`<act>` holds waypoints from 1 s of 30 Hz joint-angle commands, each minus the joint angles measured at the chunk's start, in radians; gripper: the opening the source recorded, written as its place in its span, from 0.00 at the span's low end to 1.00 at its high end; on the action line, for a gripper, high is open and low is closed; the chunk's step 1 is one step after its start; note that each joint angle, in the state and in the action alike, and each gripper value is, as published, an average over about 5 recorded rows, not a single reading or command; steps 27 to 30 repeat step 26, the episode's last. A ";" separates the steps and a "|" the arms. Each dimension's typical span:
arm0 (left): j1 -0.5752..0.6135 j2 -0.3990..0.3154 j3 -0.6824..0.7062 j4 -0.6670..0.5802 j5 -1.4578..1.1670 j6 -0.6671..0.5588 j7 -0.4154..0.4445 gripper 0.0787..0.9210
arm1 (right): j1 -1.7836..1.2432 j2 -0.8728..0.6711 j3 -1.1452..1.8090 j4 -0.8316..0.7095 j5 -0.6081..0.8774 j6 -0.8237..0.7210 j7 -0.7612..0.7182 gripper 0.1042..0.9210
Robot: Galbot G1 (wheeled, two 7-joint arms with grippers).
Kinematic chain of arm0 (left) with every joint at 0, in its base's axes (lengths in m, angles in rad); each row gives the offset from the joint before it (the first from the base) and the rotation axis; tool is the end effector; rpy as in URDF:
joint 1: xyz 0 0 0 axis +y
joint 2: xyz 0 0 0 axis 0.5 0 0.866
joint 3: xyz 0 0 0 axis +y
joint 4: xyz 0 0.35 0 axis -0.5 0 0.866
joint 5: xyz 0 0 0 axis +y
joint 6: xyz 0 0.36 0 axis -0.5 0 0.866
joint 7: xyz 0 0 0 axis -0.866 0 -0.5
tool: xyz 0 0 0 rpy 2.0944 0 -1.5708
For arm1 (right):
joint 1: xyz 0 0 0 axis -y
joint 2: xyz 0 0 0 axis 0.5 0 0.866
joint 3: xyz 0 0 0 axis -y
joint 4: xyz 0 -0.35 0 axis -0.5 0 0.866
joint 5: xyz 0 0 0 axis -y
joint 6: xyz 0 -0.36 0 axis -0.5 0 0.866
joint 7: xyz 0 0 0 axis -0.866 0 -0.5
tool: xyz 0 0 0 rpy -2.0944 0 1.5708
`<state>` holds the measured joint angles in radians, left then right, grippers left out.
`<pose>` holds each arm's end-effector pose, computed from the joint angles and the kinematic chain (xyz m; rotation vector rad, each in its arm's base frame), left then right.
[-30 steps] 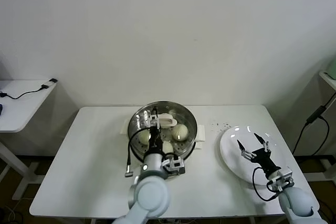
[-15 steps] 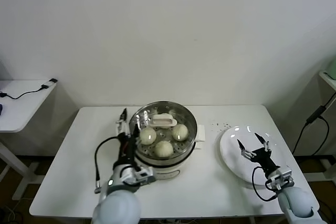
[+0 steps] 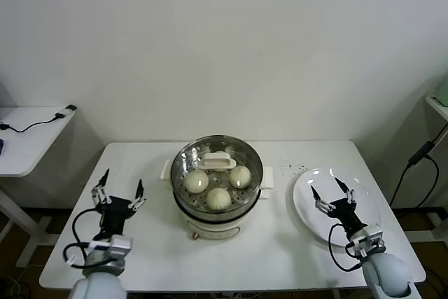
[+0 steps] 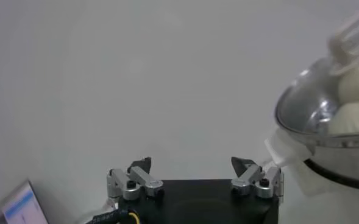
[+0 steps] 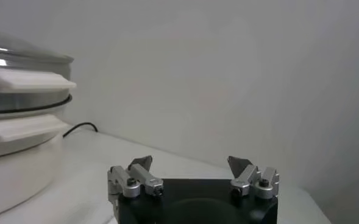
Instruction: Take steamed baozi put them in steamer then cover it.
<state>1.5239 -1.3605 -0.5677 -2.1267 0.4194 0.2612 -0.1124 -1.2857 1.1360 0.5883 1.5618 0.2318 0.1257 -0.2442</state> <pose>0.2009 0.0466 -0.2767 0.2121 -2.8649 -0.9415 0.2757 -0.1699 -0.3866 0.3260 -2.9847 0.2975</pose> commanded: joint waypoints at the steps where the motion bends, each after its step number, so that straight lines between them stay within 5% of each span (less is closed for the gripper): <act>1: 0.101 -0.120 -0.251 0.129 -0.519 -0.374 0.051 0.88 | -0.033 0.029 0.005 0.067 -0.011 -0.023 0.005 0.88; 30: 0.090 -0.086 -0.257 0.149 -0.500 -0.369 0.129 0.88 | -0.049 0.009 0.013 0.073 0.051 -0.024 -0.035 0.88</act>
